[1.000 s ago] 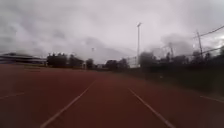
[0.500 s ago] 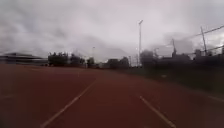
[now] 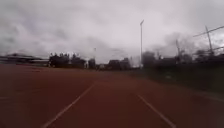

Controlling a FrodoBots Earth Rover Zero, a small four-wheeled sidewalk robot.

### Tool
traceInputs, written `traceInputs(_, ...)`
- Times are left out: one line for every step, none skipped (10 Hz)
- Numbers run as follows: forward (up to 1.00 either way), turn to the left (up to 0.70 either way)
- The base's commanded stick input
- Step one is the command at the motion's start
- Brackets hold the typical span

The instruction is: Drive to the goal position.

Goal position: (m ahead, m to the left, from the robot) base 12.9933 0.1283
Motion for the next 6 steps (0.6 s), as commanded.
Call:
traceInputs(0.70,0.00)
traceInputs(0.70,0.00)
traceInputs(0.70,0.00)
traceInputs(0.70,0.00)
traceInputs(0.70,0.00)
traceInputs(0.70,0.00)
